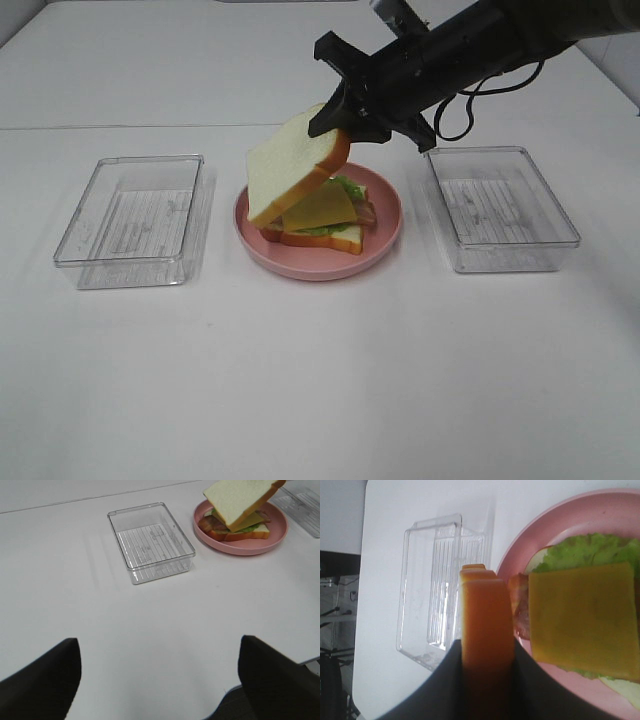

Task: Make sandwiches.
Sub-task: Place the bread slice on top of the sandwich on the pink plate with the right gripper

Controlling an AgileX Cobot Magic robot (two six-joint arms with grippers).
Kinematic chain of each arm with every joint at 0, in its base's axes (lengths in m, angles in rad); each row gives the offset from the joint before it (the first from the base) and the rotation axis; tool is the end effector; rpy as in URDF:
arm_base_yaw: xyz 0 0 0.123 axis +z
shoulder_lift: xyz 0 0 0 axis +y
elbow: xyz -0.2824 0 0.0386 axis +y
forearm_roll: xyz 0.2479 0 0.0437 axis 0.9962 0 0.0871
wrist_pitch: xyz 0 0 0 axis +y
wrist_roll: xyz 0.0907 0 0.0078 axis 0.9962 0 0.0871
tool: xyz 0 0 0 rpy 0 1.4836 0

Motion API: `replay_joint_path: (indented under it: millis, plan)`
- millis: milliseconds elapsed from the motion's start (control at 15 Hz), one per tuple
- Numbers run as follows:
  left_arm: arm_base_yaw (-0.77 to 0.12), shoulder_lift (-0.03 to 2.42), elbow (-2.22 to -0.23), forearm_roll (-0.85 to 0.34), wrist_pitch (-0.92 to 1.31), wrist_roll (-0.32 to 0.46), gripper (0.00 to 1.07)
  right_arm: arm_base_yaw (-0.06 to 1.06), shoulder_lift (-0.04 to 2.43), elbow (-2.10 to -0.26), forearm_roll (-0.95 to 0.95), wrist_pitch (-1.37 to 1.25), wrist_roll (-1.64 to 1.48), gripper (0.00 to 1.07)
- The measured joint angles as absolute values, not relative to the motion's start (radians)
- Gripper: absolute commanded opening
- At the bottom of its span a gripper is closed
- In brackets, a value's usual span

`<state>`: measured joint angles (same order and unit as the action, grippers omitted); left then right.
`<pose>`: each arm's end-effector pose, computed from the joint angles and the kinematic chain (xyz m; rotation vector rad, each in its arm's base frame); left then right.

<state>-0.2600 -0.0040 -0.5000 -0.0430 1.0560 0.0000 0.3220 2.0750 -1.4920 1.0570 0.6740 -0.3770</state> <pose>-0.0060 -0.0019 0.2776 0.2666 2.0241 -0.2145 0.4116 0.1896 0.1932 0.0397 2.5562 1.0779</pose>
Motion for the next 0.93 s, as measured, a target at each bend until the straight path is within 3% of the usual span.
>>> replay_joint_path:
  millis: [600,933]
  plan:
    - [-0.260,-0.004,-0.500,-0.043,1.056,0.000,0.81,0.322,2.161,-1.491,1.142,0.560,-0.377,0.00]
    - [-0.260,-0.004,-0.500,-0.043,1.056,0.000,0.81,0.322,2.161,-1.491,1.141,0.560,-0.377,0.47]
